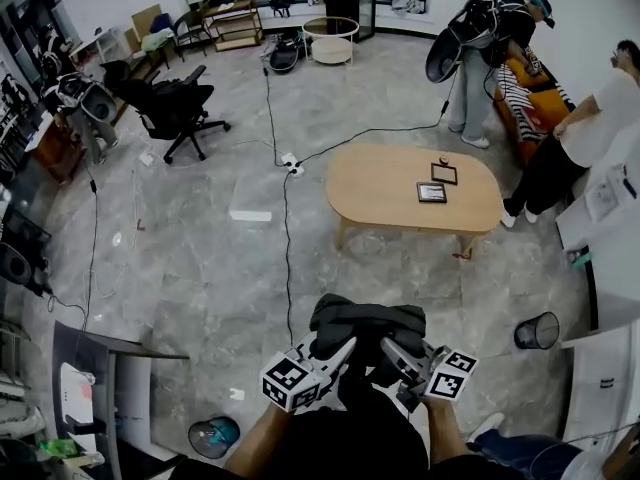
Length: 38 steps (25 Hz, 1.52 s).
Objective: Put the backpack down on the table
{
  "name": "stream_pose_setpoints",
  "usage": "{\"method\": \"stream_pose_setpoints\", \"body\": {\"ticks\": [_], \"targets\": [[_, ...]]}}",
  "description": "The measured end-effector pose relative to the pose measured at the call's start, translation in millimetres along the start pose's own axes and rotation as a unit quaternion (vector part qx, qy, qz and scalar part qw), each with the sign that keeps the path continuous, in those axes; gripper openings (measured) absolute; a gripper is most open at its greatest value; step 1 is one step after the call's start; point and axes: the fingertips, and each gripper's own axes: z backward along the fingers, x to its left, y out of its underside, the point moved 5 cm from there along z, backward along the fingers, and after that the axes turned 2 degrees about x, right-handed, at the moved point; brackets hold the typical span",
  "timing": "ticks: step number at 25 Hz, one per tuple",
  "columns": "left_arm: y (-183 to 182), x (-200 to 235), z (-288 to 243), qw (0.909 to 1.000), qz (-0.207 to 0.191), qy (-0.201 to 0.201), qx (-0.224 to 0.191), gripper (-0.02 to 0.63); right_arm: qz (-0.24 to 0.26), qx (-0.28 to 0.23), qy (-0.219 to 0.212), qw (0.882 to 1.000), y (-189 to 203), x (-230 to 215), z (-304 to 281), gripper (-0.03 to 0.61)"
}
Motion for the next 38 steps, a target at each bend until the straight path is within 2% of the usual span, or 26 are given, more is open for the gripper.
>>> {"method": "stream_pose_setpoints", "body": {"ticks": [7, 12, 20, 25, 29, 38], "targets": [[-41, 50, -48, 0.9996, -0.009, -0.02, -0.019, 0.044, 0.018, 0.013, -0.023, 0.999, -61, -52, -31, 0.023], [-67, 71, -75, 0.9992, -0.008, -0.026, -0.03, 0.044, 0.031, 0.023, -0.03, 0.999, -96, -74, -43, 0.023], [-85, 86, -97, 0.9992, -0.003, -0.022, -0.033, 0.044, 0.036, 0.028, -0.025, 0.999, -120, -92, -50, 0.023], [-89, 101, -114, 0.9997, 0.003, -0.015, -0.021, 0.044, 0.022, 0.027, -0.014, 0.999, -126, -108, -56, 0.023], [-95, 134, -131, 0.9999, 0.008, 0.001, -0.013, 0.044, 0.013, 0.025, 0.002, 1.0, -136, -132, -76, 0.023], [-144, 217, -172, 0.9991, 0.01, 0.041, 0.0, 0.044, -0.012, -0.002, 0.028, 1.0, -197, -183, -136, 0.024]]}}
